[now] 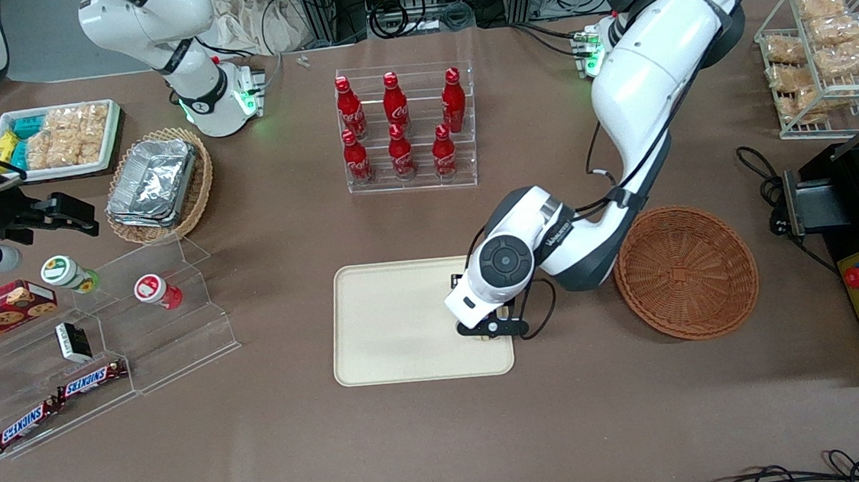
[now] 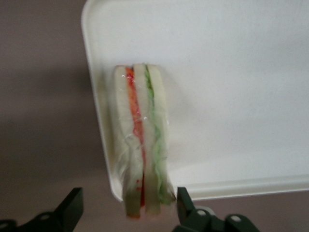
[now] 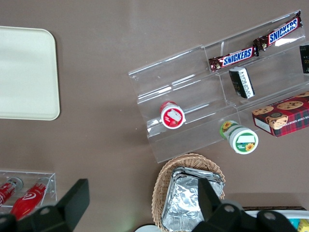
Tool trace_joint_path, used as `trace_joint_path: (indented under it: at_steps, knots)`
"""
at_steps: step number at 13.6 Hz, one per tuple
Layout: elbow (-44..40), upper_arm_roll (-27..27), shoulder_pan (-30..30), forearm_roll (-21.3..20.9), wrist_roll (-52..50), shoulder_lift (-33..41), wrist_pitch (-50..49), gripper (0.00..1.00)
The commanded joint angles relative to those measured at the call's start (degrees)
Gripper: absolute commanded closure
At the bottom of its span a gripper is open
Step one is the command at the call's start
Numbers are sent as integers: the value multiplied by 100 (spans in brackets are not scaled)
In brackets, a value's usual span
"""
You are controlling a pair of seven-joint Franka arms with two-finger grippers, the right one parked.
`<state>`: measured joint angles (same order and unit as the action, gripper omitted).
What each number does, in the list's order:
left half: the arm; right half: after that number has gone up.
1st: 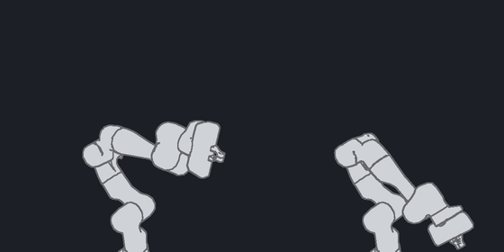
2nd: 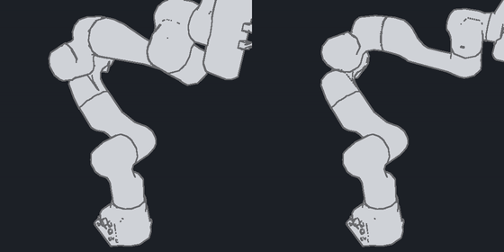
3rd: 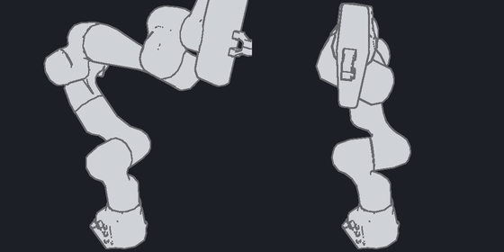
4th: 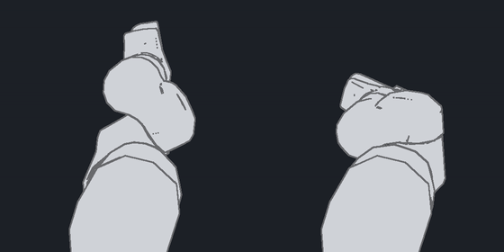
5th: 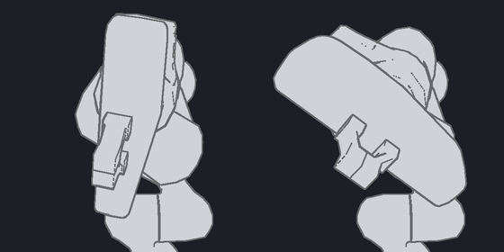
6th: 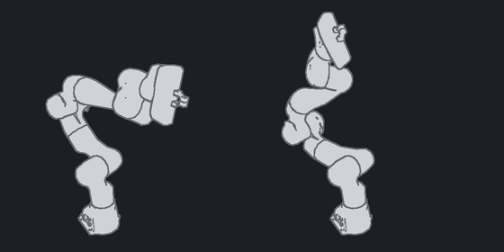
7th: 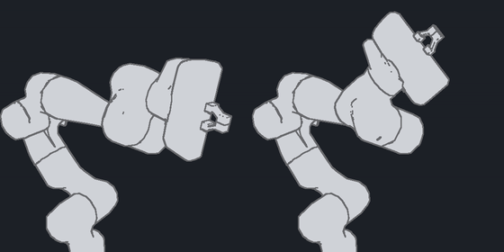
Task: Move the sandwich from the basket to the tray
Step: 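Open the left gripper to release the sandwich and raise away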
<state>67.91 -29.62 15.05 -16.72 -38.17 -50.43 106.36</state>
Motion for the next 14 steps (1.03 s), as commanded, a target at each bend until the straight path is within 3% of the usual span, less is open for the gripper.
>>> trace_joint_path:
  at_steps: [1, 7, 10, 14]
  knots:
    - [82, 26, -238, 81, 90, 935, -834, 1]
    - [733, 44, -1284, 28, 1001, 2580, -1651, 1]
    - [733, 44, -1820, 20, 1898, 3064, -2197, 1]
    - [715, 53, -2277, 45, 1857, 3215, -2436, 1]
